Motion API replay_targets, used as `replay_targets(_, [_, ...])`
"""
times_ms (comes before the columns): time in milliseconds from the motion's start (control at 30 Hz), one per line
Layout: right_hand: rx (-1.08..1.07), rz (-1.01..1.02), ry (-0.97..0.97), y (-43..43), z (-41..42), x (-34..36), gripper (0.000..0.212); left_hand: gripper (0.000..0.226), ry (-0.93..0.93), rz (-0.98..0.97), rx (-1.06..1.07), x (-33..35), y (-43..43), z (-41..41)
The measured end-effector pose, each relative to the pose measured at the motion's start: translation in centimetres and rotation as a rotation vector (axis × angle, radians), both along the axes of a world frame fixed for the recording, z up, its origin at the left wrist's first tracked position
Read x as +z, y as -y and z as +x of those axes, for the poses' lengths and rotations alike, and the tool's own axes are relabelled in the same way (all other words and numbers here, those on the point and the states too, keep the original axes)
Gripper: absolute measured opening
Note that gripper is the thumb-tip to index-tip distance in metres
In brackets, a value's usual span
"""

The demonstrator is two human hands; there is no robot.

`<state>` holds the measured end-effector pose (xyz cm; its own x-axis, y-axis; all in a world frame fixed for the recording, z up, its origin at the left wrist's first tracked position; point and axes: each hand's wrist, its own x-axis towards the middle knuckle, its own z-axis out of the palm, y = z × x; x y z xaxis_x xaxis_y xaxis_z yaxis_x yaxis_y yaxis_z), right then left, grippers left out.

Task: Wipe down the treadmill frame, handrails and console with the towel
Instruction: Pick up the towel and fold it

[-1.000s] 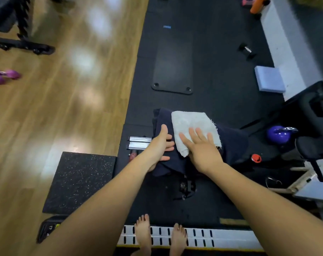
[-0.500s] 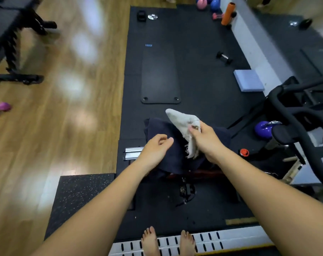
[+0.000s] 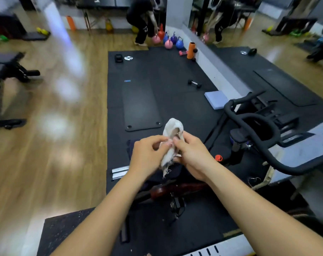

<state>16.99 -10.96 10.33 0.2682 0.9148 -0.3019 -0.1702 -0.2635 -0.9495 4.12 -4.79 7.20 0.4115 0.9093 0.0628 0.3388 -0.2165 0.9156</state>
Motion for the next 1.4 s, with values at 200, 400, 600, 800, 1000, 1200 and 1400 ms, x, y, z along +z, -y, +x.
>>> replay_targets(200, [-0.088,0.067,0.158,5.5,-2.8,0.3,0.018,0.013,0.172,0.023,0.101,0.5,5.7,-2.6])
replay_targets(400, [-0.269,0.085,0.241,16.5,-3.6,-0.3,0.024,0.017,0.152,-0.071,0.086,0.2,14.3,-2.8])
replay_targets(600, [-0.223,0.154,0.063,25.3,-5.8,-0.1,0.037,0.026,0.099,-0.058,-0.109,1.5,22.4,-3.5])
replay_targets(800, [-0.268,0.120,0.097,32.6,-6.8,-1.3,0.039,0.018,0.013,-0.102,-0.345,0.7,27.5,-5.8])
replay_targets(1000, [-0.220,-0.016,0.305,38.5,-8.3,-4.3,0.021,0.028,-0.023,-0.011,-0.311,-0.8,29.6,-6.5])
replay_targets(1200, [-0.247,-0.190,0.353,42.7,-9.1,-8.0,0.009,0.031,-0.118,-0.066,-0.537,-2.2,31.1,-7.1])
replay_targets(1400, [-0.420,-0.247,0.473,43.4,-8.3,-10.6,0.030,0.035,-0.188,-0.135,-0.551,-4.6,29.2,-7.5])
